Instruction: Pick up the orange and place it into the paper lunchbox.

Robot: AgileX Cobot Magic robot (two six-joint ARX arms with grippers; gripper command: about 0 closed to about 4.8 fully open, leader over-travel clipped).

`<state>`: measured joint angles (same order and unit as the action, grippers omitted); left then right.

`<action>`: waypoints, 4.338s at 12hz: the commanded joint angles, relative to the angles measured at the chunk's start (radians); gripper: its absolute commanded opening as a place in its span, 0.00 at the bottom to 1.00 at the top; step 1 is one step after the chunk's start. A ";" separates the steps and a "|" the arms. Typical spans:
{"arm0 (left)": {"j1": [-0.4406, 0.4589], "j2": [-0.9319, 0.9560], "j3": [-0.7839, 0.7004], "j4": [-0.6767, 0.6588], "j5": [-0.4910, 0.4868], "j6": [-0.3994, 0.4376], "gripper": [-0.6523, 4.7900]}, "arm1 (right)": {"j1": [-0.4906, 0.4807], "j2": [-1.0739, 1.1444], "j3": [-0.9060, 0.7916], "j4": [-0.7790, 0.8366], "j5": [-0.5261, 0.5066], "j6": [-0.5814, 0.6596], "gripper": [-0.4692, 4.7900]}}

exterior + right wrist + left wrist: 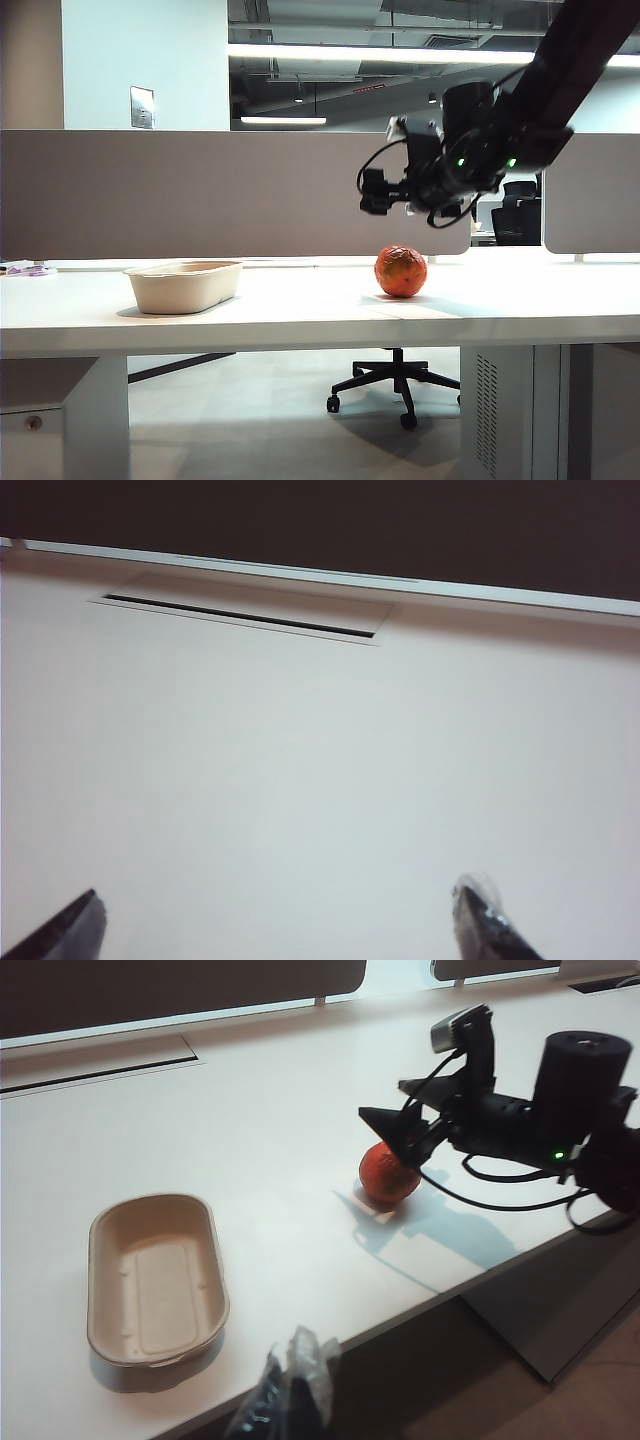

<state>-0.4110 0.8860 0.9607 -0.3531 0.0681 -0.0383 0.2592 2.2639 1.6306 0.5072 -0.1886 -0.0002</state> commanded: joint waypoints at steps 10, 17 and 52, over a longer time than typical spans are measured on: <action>0.000 0.008 0.027 -0.208 -0.102 -0.003 0.11 | 0.008 0.016 0.029 -0.144 0.074 -0.002 0.59; 0.000 0.008 0.106 -0.307 -0.213 -0.003 0.11 | 0.087 -0.034 0.029 -0.074 -0.041 0.000 0.59; 0.000 0.007 0.106 -0.301 -0.129 0.005 0.11 | 0.343 -0.299 0.463 -1.328 0.061 -0.078 0.08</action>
<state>-0.4110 0.8959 1.0615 -0.6670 -0.0807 -0.0380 0.6014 1.9915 2.0880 -0.8124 -0.1307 -0.0761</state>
